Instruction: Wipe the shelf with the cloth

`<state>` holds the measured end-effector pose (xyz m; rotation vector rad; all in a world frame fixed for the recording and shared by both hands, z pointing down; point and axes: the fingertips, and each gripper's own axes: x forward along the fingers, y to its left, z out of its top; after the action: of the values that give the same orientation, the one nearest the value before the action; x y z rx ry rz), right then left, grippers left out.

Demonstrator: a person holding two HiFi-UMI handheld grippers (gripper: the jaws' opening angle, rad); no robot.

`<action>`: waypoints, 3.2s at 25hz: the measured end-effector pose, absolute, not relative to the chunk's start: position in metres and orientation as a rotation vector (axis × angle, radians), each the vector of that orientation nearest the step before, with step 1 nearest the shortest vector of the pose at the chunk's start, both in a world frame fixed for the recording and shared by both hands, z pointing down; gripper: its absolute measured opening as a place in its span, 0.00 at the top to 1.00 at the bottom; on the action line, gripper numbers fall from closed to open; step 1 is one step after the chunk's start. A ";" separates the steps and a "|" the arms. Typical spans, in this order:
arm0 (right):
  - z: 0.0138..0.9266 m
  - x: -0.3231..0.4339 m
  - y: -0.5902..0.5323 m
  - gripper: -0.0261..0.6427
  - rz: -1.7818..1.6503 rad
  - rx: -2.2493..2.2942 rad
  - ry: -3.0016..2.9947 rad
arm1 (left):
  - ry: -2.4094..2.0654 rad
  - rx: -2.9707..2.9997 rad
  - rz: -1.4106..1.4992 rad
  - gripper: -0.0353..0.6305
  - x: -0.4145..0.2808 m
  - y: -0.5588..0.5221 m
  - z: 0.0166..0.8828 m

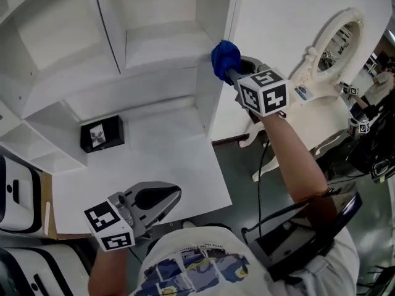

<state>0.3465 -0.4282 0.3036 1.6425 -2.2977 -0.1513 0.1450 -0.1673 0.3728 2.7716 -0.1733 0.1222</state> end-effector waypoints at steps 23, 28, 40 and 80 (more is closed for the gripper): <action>0.499 0.253 -0.260 0.86 0.443 1.448 -2.450 | -0.487 2.814 0.157 0.93 0.091 -0.153 0.396; 0.512 0.205 -0.209 0.86 0.475 1.394 -2.455 | -0.564 2.806 0.206 0.93 0.047 -0.130 0.410; 0.521 0.092 -0.089 0.86 0.516 1.373 -2.447 | -0.613 2.791 0.236 0.93 -0.066 -0.039 0.425; 0.516 -0.047 0.051 0.86 0.327 1.159 -2.502 | -0.700 2.752 0.247 0.93 -0.161 0.096 0.466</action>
<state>-0.0466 0.0509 0.5156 1.1590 -2.5018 0.3269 -0.1606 0.0962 0.4659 2.7524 -0.7003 0.2474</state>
